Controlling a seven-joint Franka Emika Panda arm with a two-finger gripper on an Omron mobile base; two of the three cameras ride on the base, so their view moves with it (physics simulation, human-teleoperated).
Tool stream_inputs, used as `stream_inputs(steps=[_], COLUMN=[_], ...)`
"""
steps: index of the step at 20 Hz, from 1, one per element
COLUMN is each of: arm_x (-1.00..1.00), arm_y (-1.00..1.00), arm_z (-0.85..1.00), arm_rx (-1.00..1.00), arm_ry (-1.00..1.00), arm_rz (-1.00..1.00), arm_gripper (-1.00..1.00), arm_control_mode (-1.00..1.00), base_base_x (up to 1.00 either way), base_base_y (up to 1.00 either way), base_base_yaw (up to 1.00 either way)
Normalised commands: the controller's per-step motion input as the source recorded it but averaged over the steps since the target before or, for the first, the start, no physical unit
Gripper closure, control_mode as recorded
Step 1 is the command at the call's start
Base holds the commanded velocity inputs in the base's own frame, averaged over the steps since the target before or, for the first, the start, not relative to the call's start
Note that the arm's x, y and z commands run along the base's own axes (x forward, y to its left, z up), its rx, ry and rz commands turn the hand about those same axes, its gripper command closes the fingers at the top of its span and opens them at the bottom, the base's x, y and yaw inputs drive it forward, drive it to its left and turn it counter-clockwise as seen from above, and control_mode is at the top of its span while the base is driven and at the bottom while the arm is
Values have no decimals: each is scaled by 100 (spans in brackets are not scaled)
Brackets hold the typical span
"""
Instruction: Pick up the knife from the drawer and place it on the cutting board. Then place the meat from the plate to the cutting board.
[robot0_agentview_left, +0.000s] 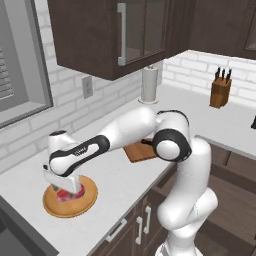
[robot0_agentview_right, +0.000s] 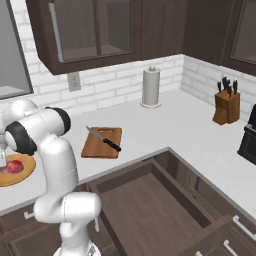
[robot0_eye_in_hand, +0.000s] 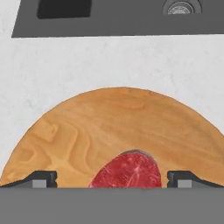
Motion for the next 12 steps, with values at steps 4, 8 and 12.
stream_inputs(steps=[4,8,12], arm_x=[0,1,0], arm_y=[21,4,0], arm_z=[0,-4,-25], arm_rx=[-4,-1,0], arm_ry=[0,0,0], arm_rz=[-14,-10,-2], arm_gripper=[-100,-100,-100], arm_control_mode=[-100,-100,-100], base_base_x=[0,0,0], base_base_y=[0,0,0], base_base_yaw=[0,0,0])
